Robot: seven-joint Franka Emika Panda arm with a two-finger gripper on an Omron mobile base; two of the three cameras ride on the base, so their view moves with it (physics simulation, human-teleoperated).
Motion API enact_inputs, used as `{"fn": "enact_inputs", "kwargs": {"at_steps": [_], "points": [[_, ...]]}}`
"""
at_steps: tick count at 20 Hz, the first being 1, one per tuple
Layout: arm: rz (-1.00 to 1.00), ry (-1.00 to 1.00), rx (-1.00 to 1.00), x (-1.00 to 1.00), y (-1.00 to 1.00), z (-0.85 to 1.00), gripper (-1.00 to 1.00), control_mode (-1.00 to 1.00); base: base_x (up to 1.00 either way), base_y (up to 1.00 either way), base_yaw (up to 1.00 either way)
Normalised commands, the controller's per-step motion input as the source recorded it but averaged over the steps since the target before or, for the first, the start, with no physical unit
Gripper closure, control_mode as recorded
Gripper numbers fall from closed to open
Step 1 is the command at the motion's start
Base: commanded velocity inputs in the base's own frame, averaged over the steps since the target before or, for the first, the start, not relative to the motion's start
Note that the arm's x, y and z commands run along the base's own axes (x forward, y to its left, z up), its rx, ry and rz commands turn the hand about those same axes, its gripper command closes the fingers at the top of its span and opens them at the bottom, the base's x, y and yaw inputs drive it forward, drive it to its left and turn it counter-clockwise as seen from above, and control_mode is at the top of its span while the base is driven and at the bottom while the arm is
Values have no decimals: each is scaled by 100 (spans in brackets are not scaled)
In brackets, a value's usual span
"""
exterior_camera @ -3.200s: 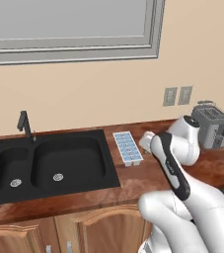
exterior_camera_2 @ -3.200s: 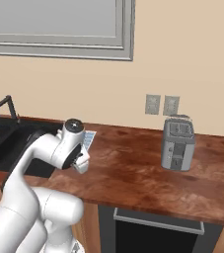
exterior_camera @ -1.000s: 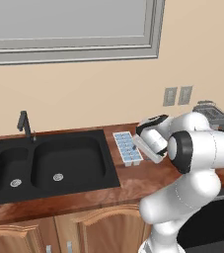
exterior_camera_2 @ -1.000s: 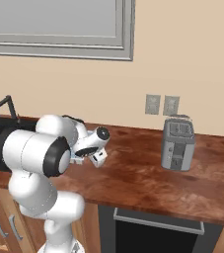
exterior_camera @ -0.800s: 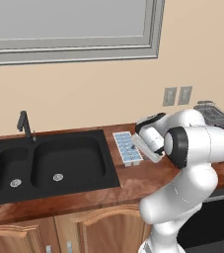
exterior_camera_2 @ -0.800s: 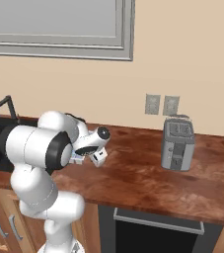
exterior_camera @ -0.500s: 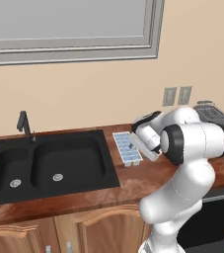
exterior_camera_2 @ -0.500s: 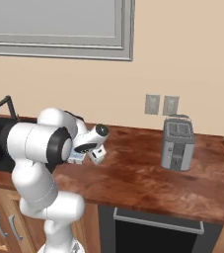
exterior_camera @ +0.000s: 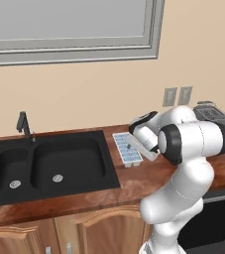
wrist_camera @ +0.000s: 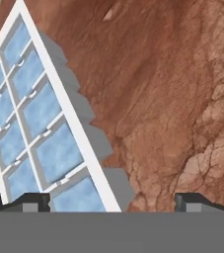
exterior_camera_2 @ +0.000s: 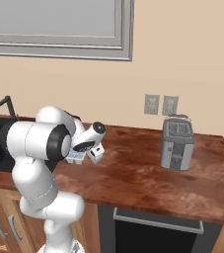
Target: The ice cube tray has been filled with water. Take the tray and place it in the freezer to make ice. Close the freezer door after placing the tray.
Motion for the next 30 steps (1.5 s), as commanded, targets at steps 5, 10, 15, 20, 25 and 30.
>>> {"fn": "enact_inputs", "kwargs": {"at_steps": [5,10,15,20,25,30], "points": [[4,-4,-2,-1,31,-38,-100,-100,0,0,0],[2,-7,-5,0,47,-42,100,-100,0,0,0],[0,0,-3,1,27,-20,100,-100,0,0,0],[0,0,0,0,1,0,100,-100,0,0,0],[0,-2,0,-13,0,22,100,-100,0,0,0],[1,-6,0,-12,0,88,100,-100,0,0,0]]}}
